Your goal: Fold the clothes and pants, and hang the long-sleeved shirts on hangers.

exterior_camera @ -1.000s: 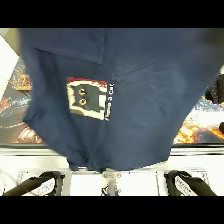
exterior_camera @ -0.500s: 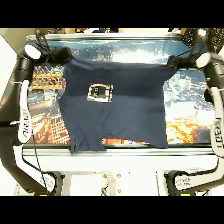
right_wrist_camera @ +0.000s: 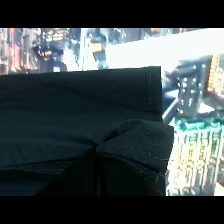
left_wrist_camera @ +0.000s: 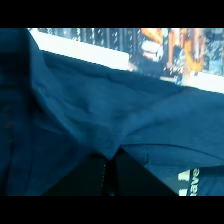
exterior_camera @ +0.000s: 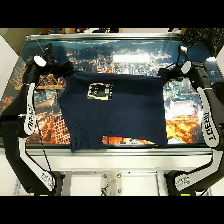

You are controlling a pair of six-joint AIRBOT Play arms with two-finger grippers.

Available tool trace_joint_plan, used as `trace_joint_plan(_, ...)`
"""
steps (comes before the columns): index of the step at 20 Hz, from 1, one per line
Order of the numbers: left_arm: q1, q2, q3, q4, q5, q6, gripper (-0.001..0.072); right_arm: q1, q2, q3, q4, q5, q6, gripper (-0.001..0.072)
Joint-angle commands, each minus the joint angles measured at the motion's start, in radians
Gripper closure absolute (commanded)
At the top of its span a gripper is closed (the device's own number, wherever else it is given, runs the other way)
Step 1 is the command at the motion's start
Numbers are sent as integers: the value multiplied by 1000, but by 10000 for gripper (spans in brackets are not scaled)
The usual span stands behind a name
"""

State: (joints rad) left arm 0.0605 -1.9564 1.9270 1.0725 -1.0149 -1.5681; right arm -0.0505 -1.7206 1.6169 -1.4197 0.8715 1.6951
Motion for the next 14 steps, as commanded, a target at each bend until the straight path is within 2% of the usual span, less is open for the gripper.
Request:
trace_joint_plan(1, 32, 27, -29, 10, -107, 55, 693, 19, 58, -98, -76, 64, 42, 702)
trace_joint_plan(6, 45, 106, -247, 7, -80, 71, 693, 56, 123, -259, -87, 72, 41, 701)
trace_joint_plan(12, 38, 141, -397, 8, -75, 88, 693, 71, 124, -281, -76, 165, 41, 696)
trace_joint_plan(13, 38, 141, -396, 7, -82, 87, 693, 71, 124, -281, -71, 186, 41, 686)
trace_joint_plan(14, 38, 142, -392, 5, -87, 82, 690, 70, 125, -281, -60, 205, 41, 645)
